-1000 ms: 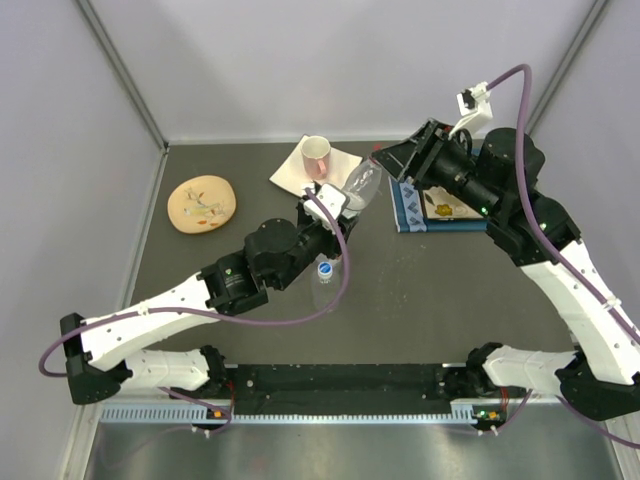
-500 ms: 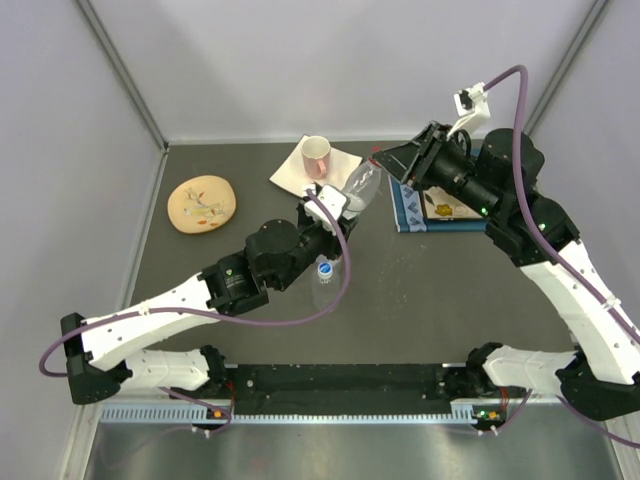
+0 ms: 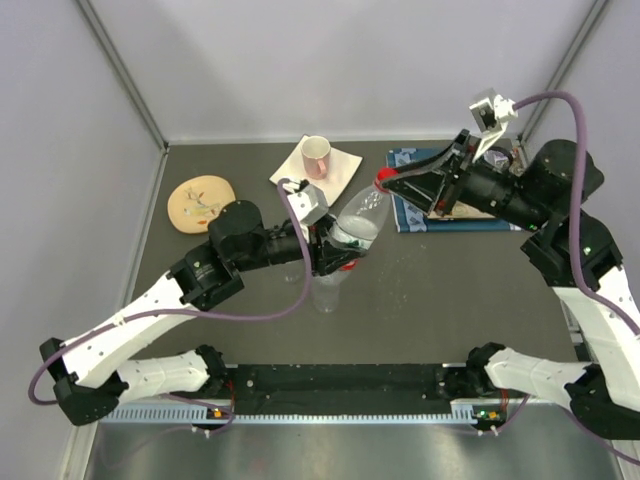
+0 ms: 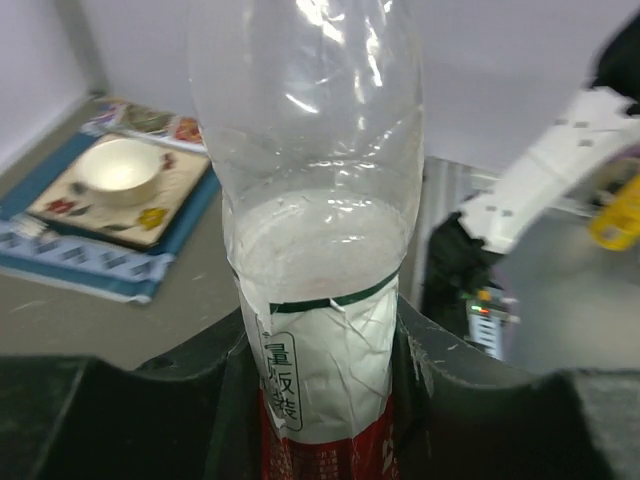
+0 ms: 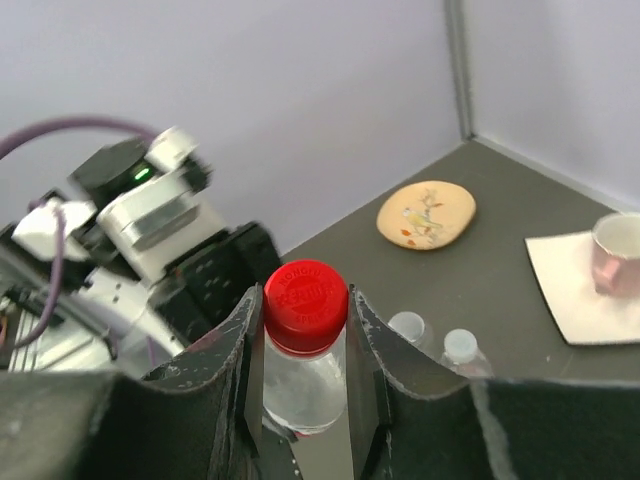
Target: Unscrew the bottle caps
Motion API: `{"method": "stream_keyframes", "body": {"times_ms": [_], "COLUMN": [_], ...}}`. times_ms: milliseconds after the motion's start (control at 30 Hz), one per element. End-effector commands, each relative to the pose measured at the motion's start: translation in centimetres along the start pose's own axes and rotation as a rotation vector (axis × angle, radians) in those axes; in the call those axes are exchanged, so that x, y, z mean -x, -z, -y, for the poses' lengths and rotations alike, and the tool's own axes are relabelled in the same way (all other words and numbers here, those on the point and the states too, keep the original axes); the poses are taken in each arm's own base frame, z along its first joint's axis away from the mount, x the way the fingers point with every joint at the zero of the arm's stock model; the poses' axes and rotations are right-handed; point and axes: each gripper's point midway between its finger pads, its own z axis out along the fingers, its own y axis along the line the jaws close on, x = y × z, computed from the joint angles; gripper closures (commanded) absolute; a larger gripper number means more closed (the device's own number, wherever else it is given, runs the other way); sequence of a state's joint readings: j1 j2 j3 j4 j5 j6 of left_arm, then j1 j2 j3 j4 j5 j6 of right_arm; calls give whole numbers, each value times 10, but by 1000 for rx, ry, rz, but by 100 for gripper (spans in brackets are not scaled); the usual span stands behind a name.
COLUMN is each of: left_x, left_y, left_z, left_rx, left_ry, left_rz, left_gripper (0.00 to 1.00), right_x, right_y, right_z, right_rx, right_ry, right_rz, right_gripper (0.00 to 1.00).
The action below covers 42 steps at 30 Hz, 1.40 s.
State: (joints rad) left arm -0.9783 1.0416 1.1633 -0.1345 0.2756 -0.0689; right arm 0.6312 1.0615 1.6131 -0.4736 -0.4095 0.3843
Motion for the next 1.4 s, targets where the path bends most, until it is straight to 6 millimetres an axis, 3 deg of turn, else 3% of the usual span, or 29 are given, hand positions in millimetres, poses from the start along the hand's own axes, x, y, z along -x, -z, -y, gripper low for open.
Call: {"method": "stream_keyframes", "body": {"times_ms": [0, 33, 167, 367, 600, 733, 900, 1167, 1267, 1367], "left_x": [45, 44, 54, 52, 48, 41, 31, 21, 15, 12], "left_y": [34, 37, 54, 58, 64, 58, 50, 47, 43, 40], "left_z": [71, 63, 64, 66, 75, 69, 59, 53, 48, 41], "left_rx": [-484, -489, -577, -658, -773, -763, -715, -685, -644, -585], "left_ry": [60, 75, 144, 165, 191, 195, 222, 229, 228, 216], "left_rz": [98, 100, 130, 107, 78, 57, 30, -7, -30, -27], "left_gripper": [67, 67, 67, 67, 67, 66, 67, 66, 66, 67], "right_x": [-15, -16, -15, -33, -48, -40, -17, -15, -13, 9], "right_y": [11, 17, 36, 48, 82, 84, 88, 97, 94, 74], "right_z": [-45, -55, -80, -96, -123, -126, -132, -140, -138, -111], "right_rx": [296, 353, 502, 648, 886, 862, 797, 854, 821, 574], "right_ry": [133, 164, 229, 209, 244, 277, 317, 332, 323, 329], "right_rz": [-86, -87, -24, -88, -167, -123, -42, -55, -40, 88], "right_gripper": [100, 100, 100, 100, 100, 100, 100, 100, 100, 100]}}
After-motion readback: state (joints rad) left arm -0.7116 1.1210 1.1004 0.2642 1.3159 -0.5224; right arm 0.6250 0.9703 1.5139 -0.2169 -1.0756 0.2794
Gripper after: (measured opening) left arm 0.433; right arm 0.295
